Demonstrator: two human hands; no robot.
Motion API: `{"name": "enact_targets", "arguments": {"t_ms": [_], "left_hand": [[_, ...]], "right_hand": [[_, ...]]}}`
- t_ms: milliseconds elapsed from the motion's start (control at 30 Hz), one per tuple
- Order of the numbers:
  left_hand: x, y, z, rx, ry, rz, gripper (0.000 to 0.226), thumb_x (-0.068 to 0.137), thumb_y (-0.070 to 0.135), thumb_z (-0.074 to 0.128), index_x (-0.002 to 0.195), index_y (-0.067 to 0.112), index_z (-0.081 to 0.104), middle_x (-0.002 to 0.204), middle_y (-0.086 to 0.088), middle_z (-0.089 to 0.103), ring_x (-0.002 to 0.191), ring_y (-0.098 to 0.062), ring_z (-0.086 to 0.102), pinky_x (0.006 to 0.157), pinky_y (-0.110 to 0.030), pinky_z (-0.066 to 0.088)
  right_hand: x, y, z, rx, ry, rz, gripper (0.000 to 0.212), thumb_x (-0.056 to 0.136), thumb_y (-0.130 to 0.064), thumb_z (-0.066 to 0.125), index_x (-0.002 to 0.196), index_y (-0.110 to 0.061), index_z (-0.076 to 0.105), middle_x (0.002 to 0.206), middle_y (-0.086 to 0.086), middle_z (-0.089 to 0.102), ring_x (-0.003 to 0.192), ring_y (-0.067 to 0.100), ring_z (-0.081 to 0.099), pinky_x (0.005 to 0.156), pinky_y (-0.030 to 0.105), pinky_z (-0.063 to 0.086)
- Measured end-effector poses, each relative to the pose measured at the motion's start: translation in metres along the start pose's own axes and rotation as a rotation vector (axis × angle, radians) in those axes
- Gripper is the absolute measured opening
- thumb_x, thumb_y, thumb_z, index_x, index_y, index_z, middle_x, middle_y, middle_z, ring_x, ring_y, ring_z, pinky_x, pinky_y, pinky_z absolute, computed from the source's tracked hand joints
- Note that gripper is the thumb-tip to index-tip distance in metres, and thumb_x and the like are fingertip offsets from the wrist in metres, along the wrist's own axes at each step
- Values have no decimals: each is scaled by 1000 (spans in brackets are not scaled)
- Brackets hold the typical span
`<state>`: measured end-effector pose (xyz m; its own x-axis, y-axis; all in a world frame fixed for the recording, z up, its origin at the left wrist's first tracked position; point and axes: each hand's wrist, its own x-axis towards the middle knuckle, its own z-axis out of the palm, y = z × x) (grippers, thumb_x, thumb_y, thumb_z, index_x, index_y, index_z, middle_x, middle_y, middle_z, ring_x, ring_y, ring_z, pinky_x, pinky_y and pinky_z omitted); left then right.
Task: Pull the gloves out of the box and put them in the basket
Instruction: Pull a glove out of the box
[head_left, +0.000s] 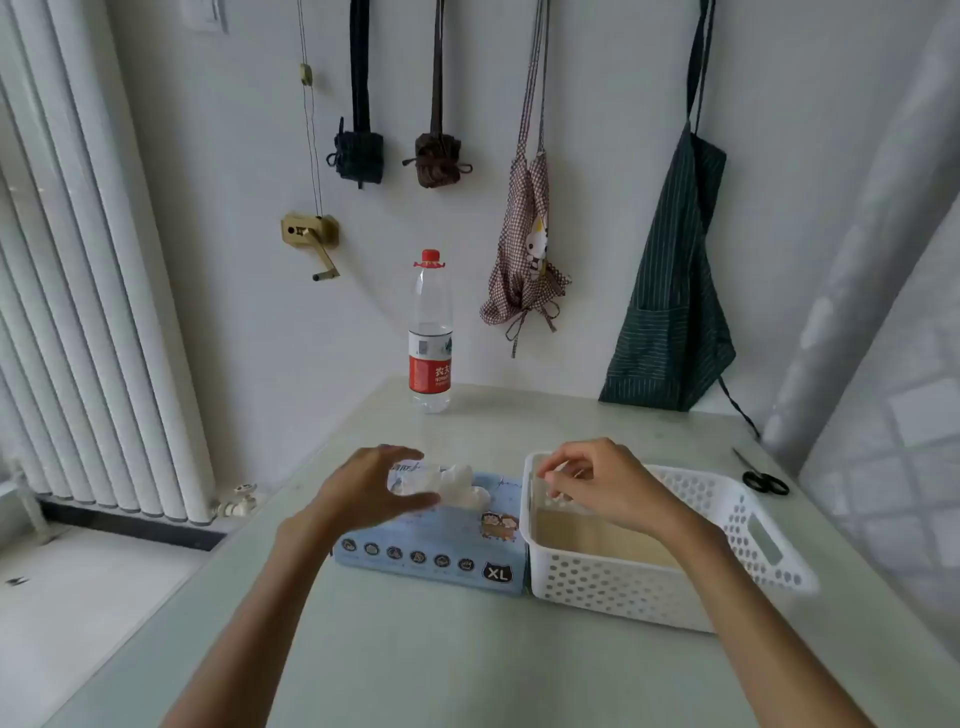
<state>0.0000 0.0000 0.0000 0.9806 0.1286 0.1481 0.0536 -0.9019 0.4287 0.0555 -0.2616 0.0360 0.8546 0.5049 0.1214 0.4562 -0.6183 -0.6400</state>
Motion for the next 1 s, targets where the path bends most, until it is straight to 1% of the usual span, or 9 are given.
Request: {"name": "enact_targets", "arguments": {"t_ms": [100,167,300,467,600,700,833,933,1000], "left_hand": [[25,-22,23,147,-227,-60,142,27,104,27,150,33,15,159,5,8,146,-20,6,115,-45,15],[42,-35,34,144,-241,-95,149,19,106,21,150,36,8,159,7,2,146,-20,2,116,-46,12],[59,-42,39,190,-276,-101,143,19,105,24,146,41,17,155,11,16,143,-18,13,112,-45,22],[66,-37,40,177,-292,-109,138,22,102,30,145,41,20,152,11,19,140,-16,14,111,-43,22],[69,-38,35,194,-275,-31,135,27,103,21,145,37,24,152,10,24,140,-17,20,113,-38,17],[72,-40,27,0,-279,40,94,57,82,56,139,40,38,137,23,41,127,-3,38,100,-20,29],[75,-52,27,-110,-264,65,79,64,61,74,134,43,43,129,28,46,117,5,43,94,-10,30],[78,-55,30,-161,-306,82,68,71,53,74,131,39,48,124,28,51,106,10,48,83,2,34],[79,-60,33,-199,-317,90,66,70,55,74,130,38,50,121,26,56,107,7,52,92,-7,40]], "right_hand": [[27,13,20,-14,-17,-2,16,90,-21,59,93,-32,70,93,-10,68,89,3,62,84,28,51],[43,20,38,-34,-33,-9,16,91,-23,57,97,-33,69,93,-14,66,90,1,59,85,27,49],[72,18,61,-96,-17,-92,22,95,-28,53,113,-35,63,98,-22,60,103,4,55,91,26,44],[98,5,77,-253,-77,-158,40,100,-29,40,141,-32,41,133,-11,49,121,11,48,95,27,36],[99,9,86,-316,18,-156,22,98,-33,47,114,-32,61,116,-12,55,110,10,52,80,24,39],[98,12,86,-245,116,-180,9,93,-36,56,100,-34,62,105,-18,57,103,4,50,78,21,38],[100,0,86,-109,251,-243,17,95,-36,52,109,-37,60,110,-25,55,108,-2,45,87,18,35],[102,-10,102,-215,119,-258,30,95,-43,50,122,-35,56,122,-19,52,117,4,40,96,21,28],[106,-13,116,-301,73,-276,27,94,-40,53,120,-33,59,122,-16,54,114,9,42,98,24,28]]}}
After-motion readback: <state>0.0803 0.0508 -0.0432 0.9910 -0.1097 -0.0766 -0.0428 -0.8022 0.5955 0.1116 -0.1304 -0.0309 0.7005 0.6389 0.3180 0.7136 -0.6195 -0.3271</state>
